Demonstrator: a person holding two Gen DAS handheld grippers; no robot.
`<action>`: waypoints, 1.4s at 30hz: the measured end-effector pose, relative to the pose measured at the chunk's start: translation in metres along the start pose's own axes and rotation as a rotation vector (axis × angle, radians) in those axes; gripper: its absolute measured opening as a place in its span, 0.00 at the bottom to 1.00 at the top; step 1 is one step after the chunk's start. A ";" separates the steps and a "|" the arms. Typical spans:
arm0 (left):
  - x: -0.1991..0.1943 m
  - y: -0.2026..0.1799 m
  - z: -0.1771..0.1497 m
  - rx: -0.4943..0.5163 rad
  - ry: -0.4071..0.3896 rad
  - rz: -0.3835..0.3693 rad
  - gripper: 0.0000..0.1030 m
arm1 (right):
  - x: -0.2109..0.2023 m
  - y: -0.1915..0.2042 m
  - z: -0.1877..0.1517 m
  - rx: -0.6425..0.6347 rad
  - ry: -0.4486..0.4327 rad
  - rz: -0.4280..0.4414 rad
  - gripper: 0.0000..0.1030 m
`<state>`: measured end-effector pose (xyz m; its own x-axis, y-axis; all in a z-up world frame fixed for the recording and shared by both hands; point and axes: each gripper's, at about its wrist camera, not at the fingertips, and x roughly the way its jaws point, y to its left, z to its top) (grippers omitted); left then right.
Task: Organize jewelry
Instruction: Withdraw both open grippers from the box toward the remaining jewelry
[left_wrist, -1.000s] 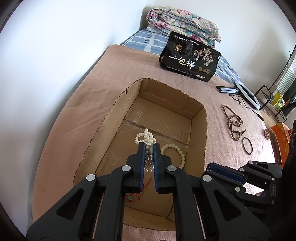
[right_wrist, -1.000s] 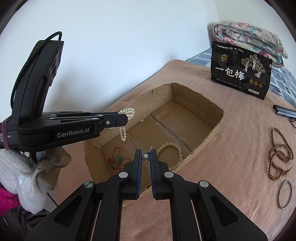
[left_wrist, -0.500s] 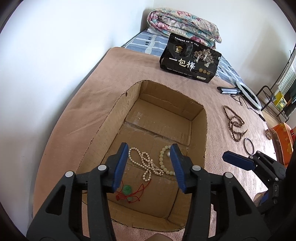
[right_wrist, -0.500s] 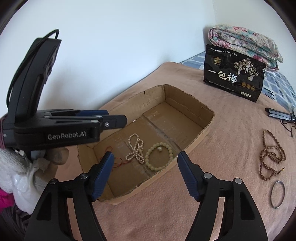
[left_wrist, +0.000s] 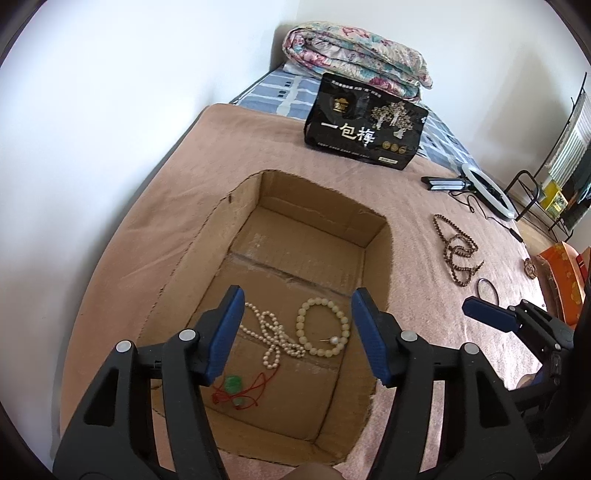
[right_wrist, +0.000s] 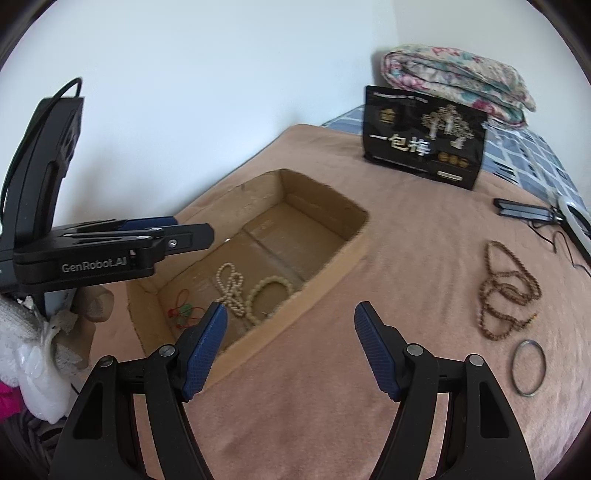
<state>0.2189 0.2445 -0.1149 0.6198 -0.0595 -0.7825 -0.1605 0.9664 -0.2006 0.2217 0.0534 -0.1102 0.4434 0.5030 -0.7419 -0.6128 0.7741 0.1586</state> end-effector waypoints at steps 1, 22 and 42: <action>0.000 -0.002 0.000 0.002 -0.001 -0.003 0.60 | -0.002 -0.004 0.000 0.008 -0.002 -0.006 0.69; 0.003 -0.090 -0.002 0.206 -0.026 -0.106 0.60 | -0.066 -0.109 -0.024 0.166 -0.036 -0.183 0.69; 0.026 -0.211 -0.042 0.595 0.006 -0.205 0.60 | -0.145 -0.244 -0.068 0.420 -0.054 -0.385 0.69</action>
<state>0.2360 0.0288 -0.1178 0.5878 -0.2576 -0.7669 0.4169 0.9089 0.0143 0.2626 -0.2349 -0.0856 0.6229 0.1646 -0.7648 -0.0930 0.9863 0.1365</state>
